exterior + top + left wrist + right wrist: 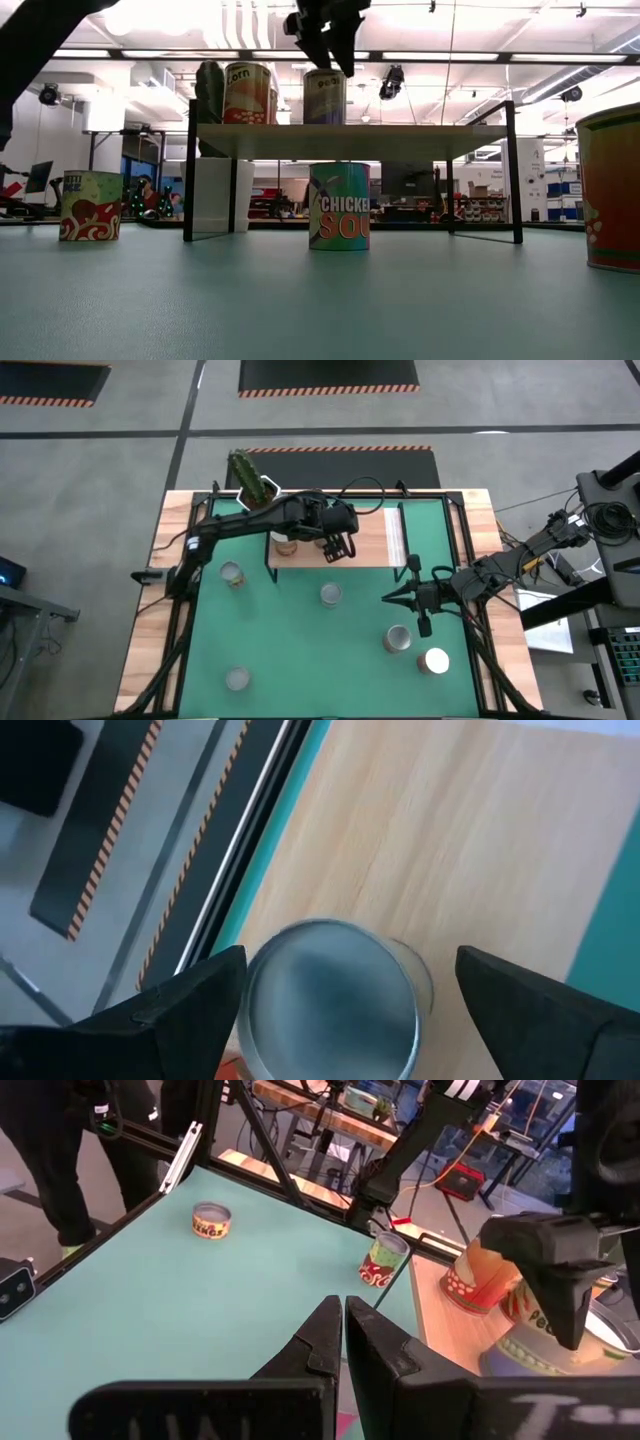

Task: Pick and place cans onto a shelf
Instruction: Put the canned peas on the shelf

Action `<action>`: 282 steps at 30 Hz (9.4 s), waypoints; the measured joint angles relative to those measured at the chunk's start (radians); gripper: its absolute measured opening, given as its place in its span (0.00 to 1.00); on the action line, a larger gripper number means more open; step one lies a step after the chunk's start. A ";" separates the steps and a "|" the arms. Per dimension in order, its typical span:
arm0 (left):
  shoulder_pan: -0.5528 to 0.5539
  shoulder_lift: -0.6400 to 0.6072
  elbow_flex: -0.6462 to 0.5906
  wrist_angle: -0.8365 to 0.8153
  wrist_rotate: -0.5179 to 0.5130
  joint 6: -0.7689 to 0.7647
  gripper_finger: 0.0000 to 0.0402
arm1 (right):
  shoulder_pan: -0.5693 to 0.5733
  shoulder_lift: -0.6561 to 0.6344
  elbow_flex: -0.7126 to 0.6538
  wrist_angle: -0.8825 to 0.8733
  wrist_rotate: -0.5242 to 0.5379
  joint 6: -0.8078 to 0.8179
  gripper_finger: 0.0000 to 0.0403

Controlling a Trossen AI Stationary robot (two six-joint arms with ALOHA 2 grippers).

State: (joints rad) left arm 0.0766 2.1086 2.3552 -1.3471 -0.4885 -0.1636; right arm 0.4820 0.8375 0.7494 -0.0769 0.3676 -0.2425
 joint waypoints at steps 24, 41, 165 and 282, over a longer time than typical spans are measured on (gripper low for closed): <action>-0.401 -0.050 -0.045 0.027 -0.118 0.307 0.65 | 0.000 0.009 0.000 -0.001 0.000 0.016 0.02; -0.461 -0.336 -0.780 0.683 -0.036 0.349 0.37 | -0.003 0.017 0.000 0.009 0.000 0.024 0.02; -0.454 -1.189 -1.651 1.533 -0.050 0.573 0.09 | -0.631 0.684 0.552 -0.316 -0.246 0.014 0.02; -0.454 -1.189 -1.655 1.556 -0.051 0.499 0.09 | -0.513 0.482 0.309 0.137 -0.029 -0.031 0.02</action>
State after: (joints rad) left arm -0.3777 0.9195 0.6998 0.2087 -0.5392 0.3359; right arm -0.0311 1.3195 1.0587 0.0599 0.3388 -0.2733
